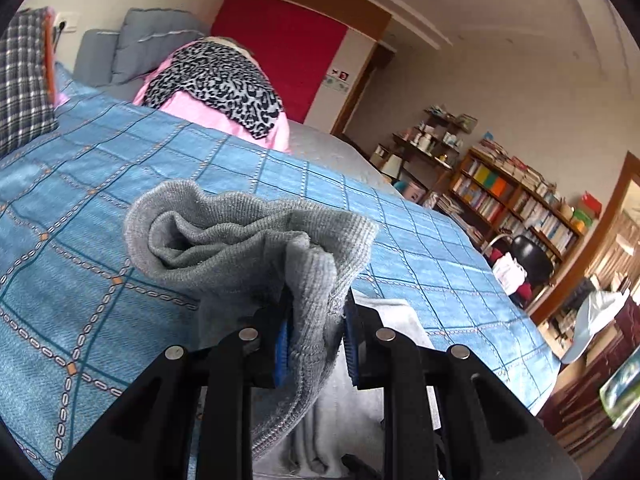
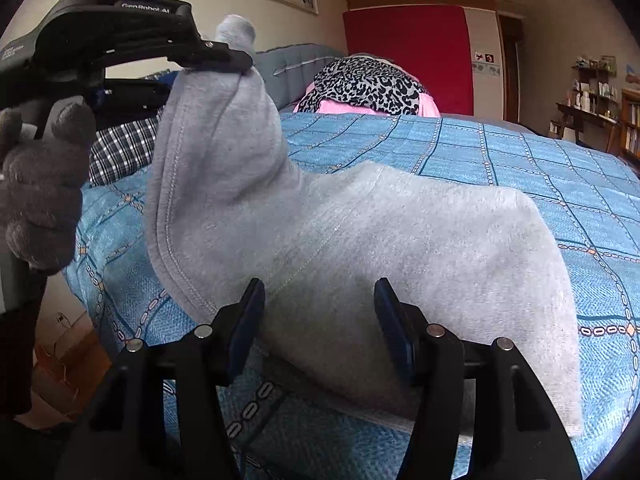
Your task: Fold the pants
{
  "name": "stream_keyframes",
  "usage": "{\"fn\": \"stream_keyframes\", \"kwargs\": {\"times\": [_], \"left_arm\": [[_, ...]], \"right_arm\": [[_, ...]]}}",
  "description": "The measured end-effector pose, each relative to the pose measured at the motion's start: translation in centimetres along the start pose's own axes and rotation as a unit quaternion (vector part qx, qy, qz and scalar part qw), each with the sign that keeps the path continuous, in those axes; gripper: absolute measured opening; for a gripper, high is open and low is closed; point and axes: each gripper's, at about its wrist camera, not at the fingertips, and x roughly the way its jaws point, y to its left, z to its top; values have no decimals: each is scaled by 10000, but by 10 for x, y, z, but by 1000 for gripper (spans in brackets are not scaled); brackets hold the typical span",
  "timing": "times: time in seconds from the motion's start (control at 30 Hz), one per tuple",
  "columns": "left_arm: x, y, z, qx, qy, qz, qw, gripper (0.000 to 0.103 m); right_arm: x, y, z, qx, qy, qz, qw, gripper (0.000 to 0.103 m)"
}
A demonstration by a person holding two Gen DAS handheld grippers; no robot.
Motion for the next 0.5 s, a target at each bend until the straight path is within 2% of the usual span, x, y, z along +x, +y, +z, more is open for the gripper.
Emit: {"fn": "stream_keyframes", "kwargs": {"times": [0.17,0.33,0.43,0.5], "left_arm": [[21,-56,-12,720,227,-188,9970,22],[42,-105,-33,1289,474,-290,9901,21],[53,-131,-49,1738,558,-310,9827,21],[61,-152,-65,2145,660,-348,9739,22]], "right_arm": [[-34,-24,1,413,-377,-47,9984,59],[-70,-70,-10,1180,-793,-627,9879,59],[-87,-95,-19,1505,-930,-1062,9785,59],[-94,-112,-25,1700,-919,-1211,9736,59]]}}
